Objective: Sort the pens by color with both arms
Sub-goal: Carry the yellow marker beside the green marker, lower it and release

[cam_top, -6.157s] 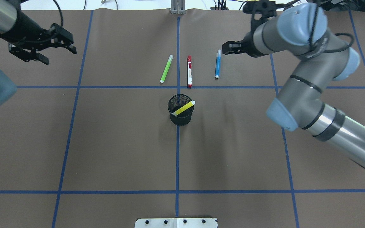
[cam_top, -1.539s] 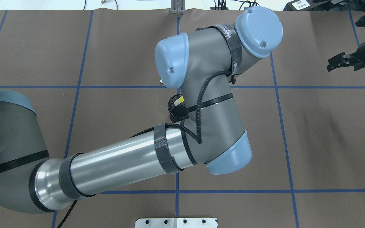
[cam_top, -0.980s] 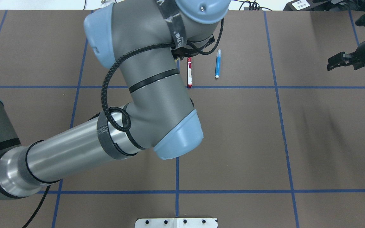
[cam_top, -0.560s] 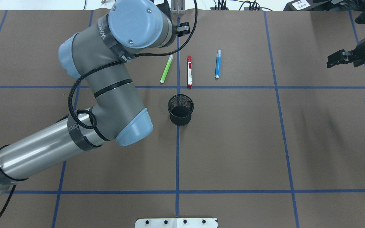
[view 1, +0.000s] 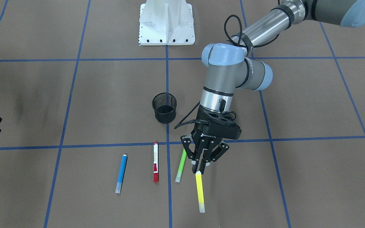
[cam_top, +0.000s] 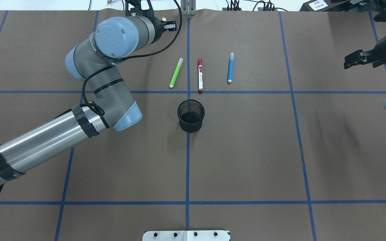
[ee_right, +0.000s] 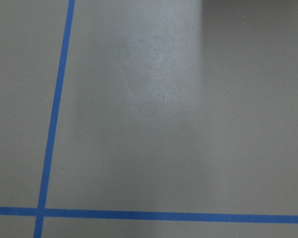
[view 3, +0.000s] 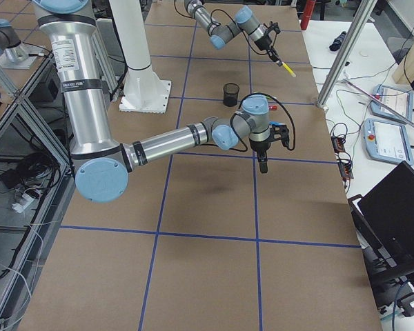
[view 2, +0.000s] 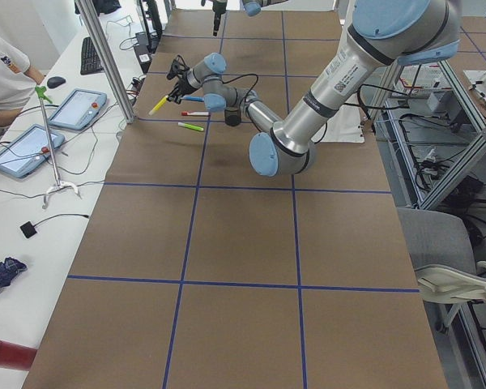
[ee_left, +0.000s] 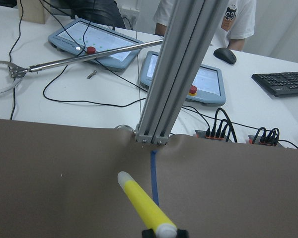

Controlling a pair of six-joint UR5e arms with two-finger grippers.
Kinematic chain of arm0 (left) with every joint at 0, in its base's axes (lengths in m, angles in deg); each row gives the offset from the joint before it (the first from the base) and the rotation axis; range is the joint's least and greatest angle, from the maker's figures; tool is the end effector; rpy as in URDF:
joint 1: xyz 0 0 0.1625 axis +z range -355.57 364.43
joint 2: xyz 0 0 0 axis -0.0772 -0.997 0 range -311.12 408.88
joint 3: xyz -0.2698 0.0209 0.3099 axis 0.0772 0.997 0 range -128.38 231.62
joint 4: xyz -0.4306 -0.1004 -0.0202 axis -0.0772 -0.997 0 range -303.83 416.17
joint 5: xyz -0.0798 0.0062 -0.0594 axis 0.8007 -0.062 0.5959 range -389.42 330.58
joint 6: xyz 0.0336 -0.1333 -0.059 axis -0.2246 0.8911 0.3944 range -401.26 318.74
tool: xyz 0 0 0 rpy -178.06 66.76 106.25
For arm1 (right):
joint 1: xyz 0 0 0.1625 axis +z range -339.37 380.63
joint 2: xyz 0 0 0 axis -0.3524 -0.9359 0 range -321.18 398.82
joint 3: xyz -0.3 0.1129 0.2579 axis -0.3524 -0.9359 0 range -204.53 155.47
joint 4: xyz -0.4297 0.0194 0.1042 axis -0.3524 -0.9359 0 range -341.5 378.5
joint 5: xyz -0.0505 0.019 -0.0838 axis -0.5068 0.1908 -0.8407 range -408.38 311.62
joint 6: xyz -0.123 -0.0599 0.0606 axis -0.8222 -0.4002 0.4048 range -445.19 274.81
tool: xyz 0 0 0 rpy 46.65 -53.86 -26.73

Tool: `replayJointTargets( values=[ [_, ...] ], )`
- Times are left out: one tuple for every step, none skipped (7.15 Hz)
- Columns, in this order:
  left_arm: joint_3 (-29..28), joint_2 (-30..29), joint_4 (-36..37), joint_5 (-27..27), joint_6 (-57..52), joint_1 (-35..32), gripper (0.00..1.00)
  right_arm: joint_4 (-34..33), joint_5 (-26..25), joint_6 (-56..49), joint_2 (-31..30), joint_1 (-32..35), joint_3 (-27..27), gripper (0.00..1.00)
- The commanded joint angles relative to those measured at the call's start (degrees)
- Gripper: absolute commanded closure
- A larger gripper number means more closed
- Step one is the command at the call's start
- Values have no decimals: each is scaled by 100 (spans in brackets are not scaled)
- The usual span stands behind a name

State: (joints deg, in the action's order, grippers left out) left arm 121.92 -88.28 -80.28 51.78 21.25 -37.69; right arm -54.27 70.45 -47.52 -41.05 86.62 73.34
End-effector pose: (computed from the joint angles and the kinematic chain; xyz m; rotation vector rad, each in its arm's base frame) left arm 0.5226 -0.6831 0.1929 0.8468 0.9861 -0.3176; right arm -0.2008 -0.6011 0.4867 0.2667 -0.7260 0.0717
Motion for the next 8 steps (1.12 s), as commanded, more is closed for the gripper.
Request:
replayJointTargets(
  values=[
    [-280,495,-1003,63,-519,-95,100,0,-18,3,24,-16,4,2],
    [-263,689,-1128,72,-529,-51,100,0,-18,3,24,-33,12,2],
    [-263,786,-1381,46,-529,132,100,0,-18,3,24,-25,12,2],
    [-237,770,-1393,37,-486,229,100,0,-18,3,33,-33,12,2],
    [-176,778,-1393,37,-486,335,100,0,-18,3,24,-33,12,2],
    [-97,778,-1393,46,-486,344,100,0,-18,3,33,-33,12,2],
    [26,926,-1393,54,-486,362,100,9,-18,3,24,-33,21,2],
    [79,963,-1375,46,-477,458,100,0,-27,3,33,-33,39,2]
  ],
)
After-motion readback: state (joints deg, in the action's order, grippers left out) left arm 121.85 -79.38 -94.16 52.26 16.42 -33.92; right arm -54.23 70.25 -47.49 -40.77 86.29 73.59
